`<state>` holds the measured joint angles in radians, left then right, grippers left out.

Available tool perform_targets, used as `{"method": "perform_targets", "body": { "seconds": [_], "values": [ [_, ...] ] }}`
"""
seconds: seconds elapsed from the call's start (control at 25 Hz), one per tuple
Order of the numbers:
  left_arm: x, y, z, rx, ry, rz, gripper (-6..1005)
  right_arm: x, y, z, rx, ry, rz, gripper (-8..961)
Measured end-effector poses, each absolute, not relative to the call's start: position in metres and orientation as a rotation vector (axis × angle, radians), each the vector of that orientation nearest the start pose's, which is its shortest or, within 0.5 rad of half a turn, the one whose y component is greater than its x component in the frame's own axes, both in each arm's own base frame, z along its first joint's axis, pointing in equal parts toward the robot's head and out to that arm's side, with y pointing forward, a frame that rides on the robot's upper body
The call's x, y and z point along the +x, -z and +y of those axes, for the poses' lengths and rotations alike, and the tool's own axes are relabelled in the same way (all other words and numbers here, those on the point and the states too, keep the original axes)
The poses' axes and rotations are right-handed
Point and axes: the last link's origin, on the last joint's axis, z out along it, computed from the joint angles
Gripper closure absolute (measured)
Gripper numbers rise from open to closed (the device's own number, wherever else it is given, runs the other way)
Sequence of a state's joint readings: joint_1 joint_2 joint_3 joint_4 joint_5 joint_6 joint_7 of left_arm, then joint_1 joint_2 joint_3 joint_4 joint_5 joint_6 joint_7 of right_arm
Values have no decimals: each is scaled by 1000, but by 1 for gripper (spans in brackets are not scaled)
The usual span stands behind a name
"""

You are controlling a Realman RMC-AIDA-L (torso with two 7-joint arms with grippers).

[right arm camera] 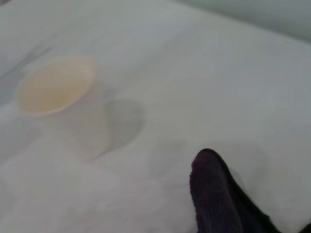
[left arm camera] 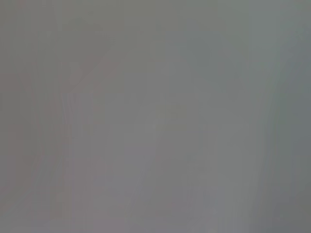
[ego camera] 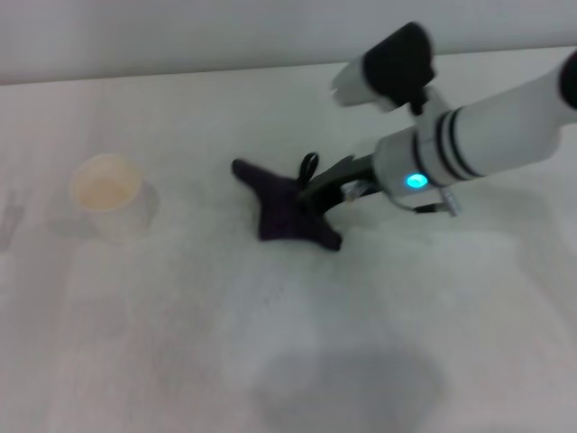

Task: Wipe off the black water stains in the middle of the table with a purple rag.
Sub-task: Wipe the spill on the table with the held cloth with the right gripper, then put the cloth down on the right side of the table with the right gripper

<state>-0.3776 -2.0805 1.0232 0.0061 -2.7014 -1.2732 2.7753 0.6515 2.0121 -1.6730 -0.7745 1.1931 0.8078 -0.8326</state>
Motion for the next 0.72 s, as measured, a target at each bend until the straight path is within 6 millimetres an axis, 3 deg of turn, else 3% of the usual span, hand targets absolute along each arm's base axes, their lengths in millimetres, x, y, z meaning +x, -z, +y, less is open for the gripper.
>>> {"method": "perform_targets", "body": {
  "seconds": [0.36,0.52,0.72],
  "values": [
    [-368,-7,294,-1536,728,-659,108,250,27,388,-2482,-199,1094,835],
    [-368,-7,295,-1536,728,-659,108,262,17,381,-2483,-216,1121,832],
    [-367,-7,296,-1538,731,-655,108,277,20,373,-2481,-120,1136,830]
  ]
}}
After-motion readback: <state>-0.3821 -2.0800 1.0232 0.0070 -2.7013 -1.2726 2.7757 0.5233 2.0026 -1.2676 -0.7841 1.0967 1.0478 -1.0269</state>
